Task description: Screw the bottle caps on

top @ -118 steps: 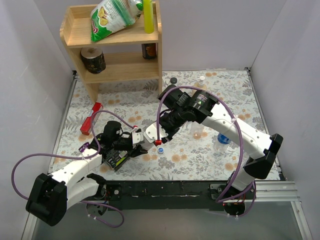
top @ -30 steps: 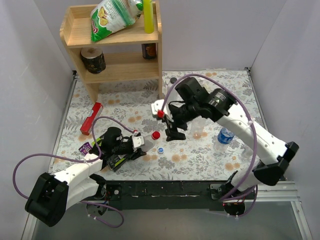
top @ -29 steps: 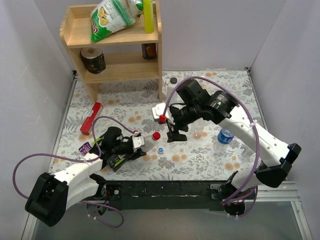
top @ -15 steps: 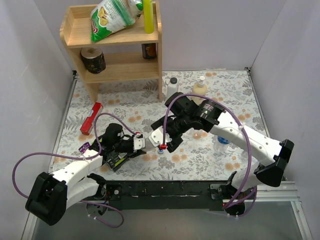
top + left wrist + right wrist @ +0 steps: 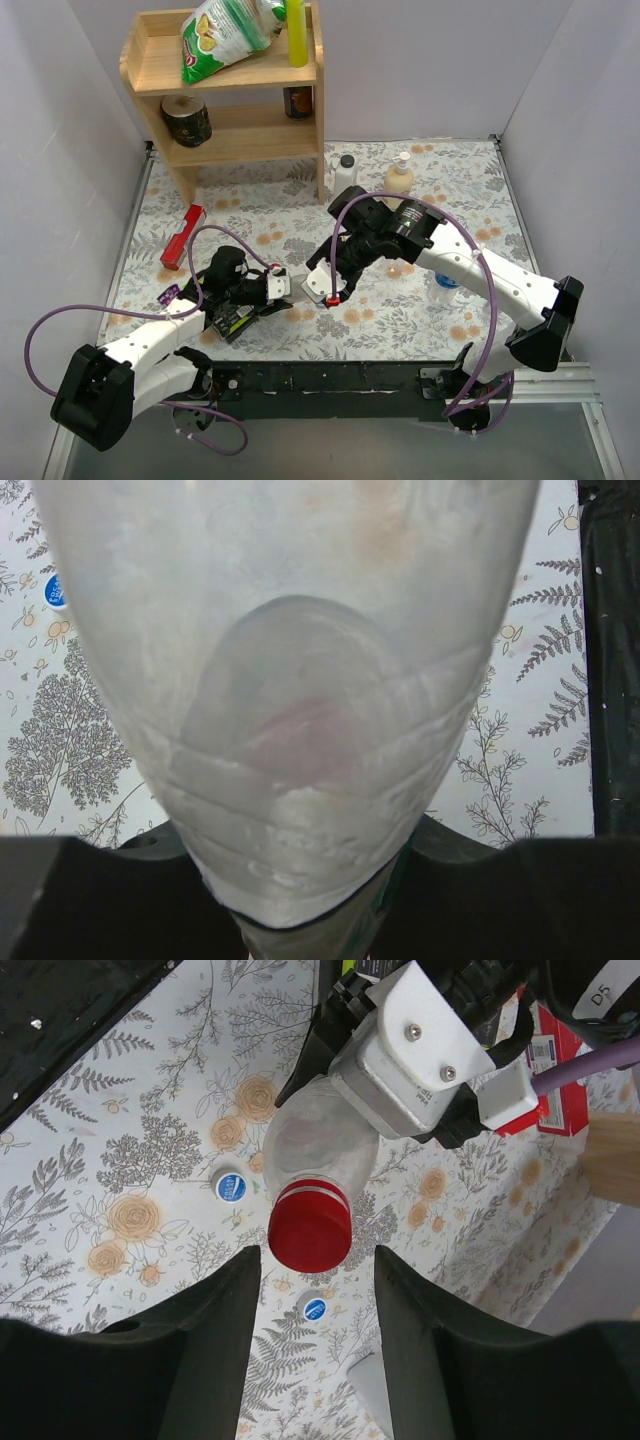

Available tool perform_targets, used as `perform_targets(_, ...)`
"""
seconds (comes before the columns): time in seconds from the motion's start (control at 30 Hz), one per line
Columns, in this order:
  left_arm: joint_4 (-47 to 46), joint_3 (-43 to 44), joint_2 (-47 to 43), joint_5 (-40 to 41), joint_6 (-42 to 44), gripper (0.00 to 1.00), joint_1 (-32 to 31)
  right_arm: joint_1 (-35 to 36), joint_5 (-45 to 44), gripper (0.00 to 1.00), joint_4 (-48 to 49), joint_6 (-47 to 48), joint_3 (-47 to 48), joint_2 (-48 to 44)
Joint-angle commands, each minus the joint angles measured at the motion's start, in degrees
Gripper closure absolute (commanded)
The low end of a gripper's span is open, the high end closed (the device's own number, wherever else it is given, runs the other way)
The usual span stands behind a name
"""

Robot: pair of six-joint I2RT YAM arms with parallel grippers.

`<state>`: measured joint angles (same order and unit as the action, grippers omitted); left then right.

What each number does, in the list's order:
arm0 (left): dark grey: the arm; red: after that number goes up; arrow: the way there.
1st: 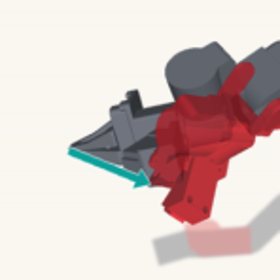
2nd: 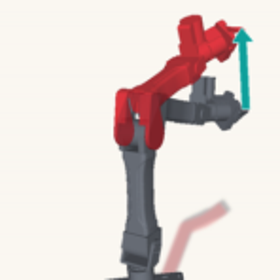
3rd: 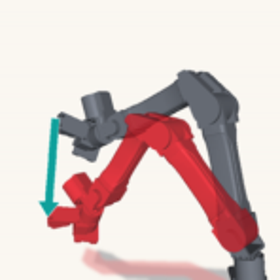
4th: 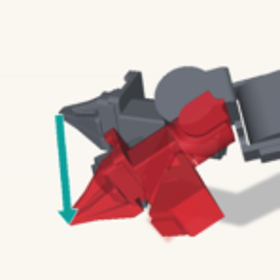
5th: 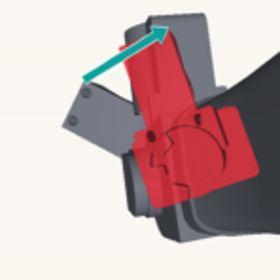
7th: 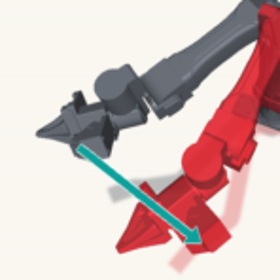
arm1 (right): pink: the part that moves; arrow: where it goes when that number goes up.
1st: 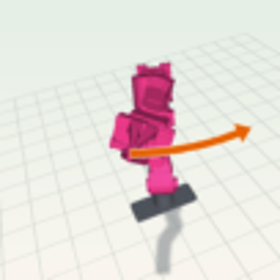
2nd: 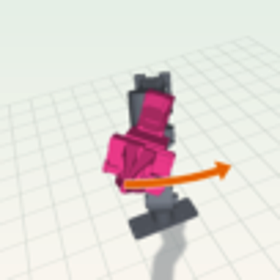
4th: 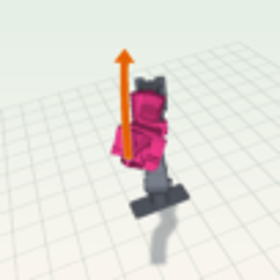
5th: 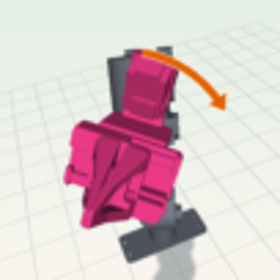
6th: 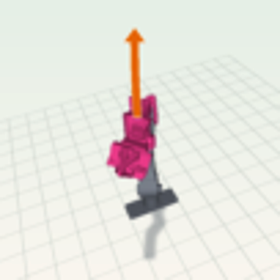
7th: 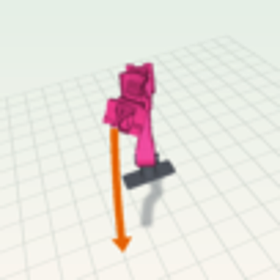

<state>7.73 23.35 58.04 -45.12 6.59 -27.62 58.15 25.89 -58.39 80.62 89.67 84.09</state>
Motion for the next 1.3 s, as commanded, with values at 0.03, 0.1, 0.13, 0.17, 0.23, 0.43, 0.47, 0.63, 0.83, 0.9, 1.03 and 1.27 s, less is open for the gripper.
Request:
perform_targets(0.03,-0.6,2.0,-0.8,-1.2,-0.4,1.0,-0.4,0.2,1.4,0.44,-2.6,3.2,2.0,0.1)
perform_targets(0.1,-0.9,1.9,-1.0,-1.4,-0.6,1.0,-0.4,0.3,1.4,0.45,-2.6,3.1,2.1,0.3)
perform_targets(0.13,-1.0,2.0,-0.9,-1.3,-0.8,1.0,-0.4,0.4,1.5,0.45,-2.5,3.1,2.2,0.4)
perform_targets(0.17,-1.0,1.9,-0.9,-1.4,-1.0,1.0,-0.4,0.4,1.6,0.46,-2.5,3.1,2.1,0.5)
perform_targets(0.23,-1.5,2.0,-1.0,-1.4,-1.1,1.0,-0.6,0.5,1.9,0.47,-2.3,3.1,2.1,0.5)
perform_targets(0.43,-1.6,2.3,-0.9,-1.1,-1.3,1.0,-0.7,0.6,2.3,0.54,-0.9,0.9,1.8,1.3)
perform_targets(0.47,-1.6,2.2,-1.1,-1.1,-1.6,1.0,-0.7,0.6,2.3,0.58,-0.5,0.3,1.7,1.5)
perform_targets(0.63,-3.9,1.9,-1.7,0.7,-5.8,1.0,-0.8,0.5,1.2,0.76,1.3,-9.8,4.8,3.7)
perform_targets(0.83,-14.0,0.6,-3.3,6.4,-15.1,1.0,-0.8,-2.2,5.1,0.85,-6.7,-27.2,17.9,13.3)
perform_targets(0.9,-16.9,0.9,-3.2,11.0,-16.4,1.0,-0.9,-2.9,6.3,0.86,-10.9,-34.8,22.8,18.9)
perform_targets(1.03,-21.2,1.8,-2.6,19.2,-20.2,1.0,-1.1,-8.4,10.6,0.9,-13.0,-55.5,32.4,29.4)
perform_targets(1.27,-19.3,3.0,-1.4,23.6,-22.3,1.0,-1.1,-8.8,6.1,0.99,-11.7,-65.1,39.0,32.5)
